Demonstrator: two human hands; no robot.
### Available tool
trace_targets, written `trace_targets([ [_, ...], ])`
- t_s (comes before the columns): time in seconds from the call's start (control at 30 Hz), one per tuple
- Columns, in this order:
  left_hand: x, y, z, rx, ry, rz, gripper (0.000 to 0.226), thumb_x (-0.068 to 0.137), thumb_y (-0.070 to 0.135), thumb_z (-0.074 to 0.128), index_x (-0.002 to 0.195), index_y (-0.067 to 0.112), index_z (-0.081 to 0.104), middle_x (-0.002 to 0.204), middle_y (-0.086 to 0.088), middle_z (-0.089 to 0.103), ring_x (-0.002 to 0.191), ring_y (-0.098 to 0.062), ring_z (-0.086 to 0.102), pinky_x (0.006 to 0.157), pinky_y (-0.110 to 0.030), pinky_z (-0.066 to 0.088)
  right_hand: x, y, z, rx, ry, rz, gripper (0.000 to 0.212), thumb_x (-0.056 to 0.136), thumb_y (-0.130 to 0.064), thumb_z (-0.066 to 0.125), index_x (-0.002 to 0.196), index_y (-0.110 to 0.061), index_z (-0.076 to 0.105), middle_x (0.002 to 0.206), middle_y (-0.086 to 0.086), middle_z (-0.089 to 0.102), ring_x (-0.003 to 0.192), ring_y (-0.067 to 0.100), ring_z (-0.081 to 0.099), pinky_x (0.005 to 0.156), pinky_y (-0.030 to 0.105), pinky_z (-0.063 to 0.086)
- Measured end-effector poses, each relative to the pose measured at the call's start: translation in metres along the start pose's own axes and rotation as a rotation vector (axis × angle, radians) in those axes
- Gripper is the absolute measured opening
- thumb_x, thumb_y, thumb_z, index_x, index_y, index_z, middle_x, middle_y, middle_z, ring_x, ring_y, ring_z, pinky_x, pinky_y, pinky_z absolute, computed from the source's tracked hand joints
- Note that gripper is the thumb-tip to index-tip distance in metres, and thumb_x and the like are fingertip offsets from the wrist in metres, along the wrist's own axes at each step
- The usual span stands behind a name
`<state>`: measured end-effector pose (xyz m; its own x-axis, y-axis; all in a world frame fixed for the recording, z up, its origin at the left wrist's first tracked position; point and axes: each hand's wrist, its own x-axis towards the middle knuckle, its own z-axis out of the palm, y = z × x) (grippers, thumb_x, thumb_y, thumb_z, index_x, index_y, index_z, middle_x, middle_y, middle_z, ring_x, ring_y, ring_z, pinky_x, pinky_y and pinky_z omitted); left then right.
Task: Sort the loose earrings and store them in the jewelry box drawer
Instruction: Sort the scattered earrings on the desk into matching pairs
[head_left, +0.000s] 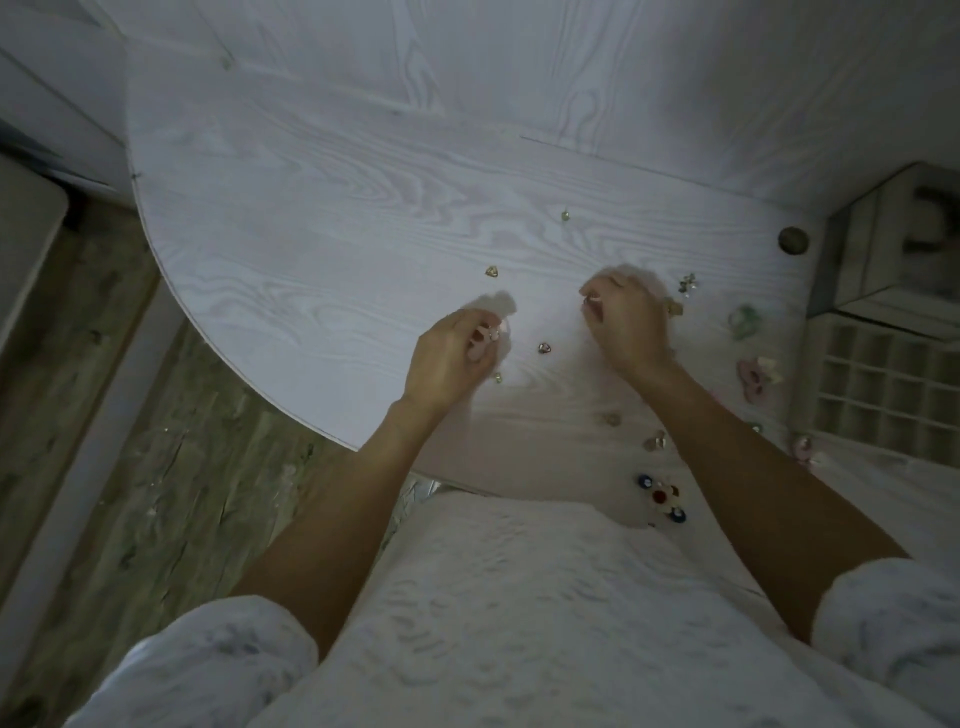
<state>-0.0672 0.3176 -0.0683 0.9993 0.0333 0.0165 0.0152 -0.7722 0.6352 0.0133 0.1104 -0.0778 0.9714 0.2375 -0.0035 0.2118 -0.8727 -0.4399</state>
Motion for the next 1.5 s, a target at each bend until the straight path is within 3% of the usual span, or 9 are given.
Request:
trace_targets([
  [0.27,0.053,0.06,0.047,-0.054,-0.206,0.039,0.02,0.082,0.011,0.061,0.102,0.012,0.067,0.099,-0.003,0.072,0.09,-0.019,0.066,0.08,-0.027,0.046,-0.022,0.034,-0.017,0.04,0.011,0.211,0.011,0.081,-0.007,0.059,0.091,-0.004,0.063,0.094,0.016,0.062,0.087,0.03,0.056,0.071,0.031,0.041],
  [0.4,0.07,0.073,0.064,-0.091,-0.232,-0.01,0.022,0.081,0.004,0.058,0.098,0.012,0.068,0.096,-0.007,0.071,0.087,-0.022,0.066,0.082,-0.03,0.048,-0.023,0.035,-0.022,0.044,-0.03,0.181,0.026,0.08,-0.004,0.061,0.106,0.0,0.063,0.105,0.019,0.06,0.096,0.033,0.055,0.08,0.035,0.043],
  [0.6,0.079,0.077,0.076,-0.099,-0.22,0.012,0.026,0.077,0.0,0.062,0.098,0.013,0.069,0.105,-0.007,0.061,0.077,-0.018,0.062,0.074,-0.026,0.048,-0.021,0.037,-0.022,-0.026,-0.028,0.23,0.028,0.088,-0.002,0.052,0.114,-0.002,0.061,0.108,0.02,0.06,0.101,0.035,0.053,0.078,0.037,0.044],
  [0.8,0.076,0.081,0.078,-0.157,-0.22,-0.022,0.031,0.078,0.003,0.062,0.106,0.016,0.068,0.096,-0.006,0.068,0.08,-0.017,0.064,0.08,-0.031,0.051,-0.017,0.03,-0.02,-0.01,-0.033,0.26,0.02,0.09,-0.006,0.049,0.099,-0.002,0.066,0.094,0.019,0.061,0.087,0.032,0.056,0.067,0.031,0.036],
  [0.97,0.075,0.091,0.08,-0.217,-0.245,-0.053,0.043,0.077,0.001,0.065,0.119,0.011,0.059,0.098,-0.006,0.071,0.085,-0.017,0.066,0.081,-0.023,0.048,-0.012,0.021,-0.018,0.013,-0.032,0.265,0.016,0.087,-0.003,0.051,0.091,-0.001,0.066,0.085,0.019,0.061,0.08,0.033,0.056,0.064,0.027,0.028],
  [1.27,0.075,0.081,0.064,-0.161,-0.345,-0.043,0.035,0.079,0.004,0.061,0.113,0.012,0.062,0.112,-0.009,0.064,0.092,-0.019,0.064,0.087,-0.036,0.051,-0.016,0.021,-0.024,0.043,-0.045,0.219,0.034,0.083,0.004,0.054,0.115,-0.003,0.06,0.109,0.018,0.059,0.097,0.03,0.055,0.073,0.022,0.03],
  [1.5,0.067,0.034,0.024,-0.108,-0.225,-0.07,0.026,0.085,0.006,0.056,0.107,0.014,0.066,0.112,-0.006,0.064,0.086,-0.017,0.065,0.08,-0.03,0.051,-0.015,0.025,-0.019,0.059,-0.029,0.192,0.022,0.082,0.006,0.052,0.097,-0.002,0.067,0.086,0.02,0.064,0.081,0.033,0.056,0.067,0.028,0.032],
])
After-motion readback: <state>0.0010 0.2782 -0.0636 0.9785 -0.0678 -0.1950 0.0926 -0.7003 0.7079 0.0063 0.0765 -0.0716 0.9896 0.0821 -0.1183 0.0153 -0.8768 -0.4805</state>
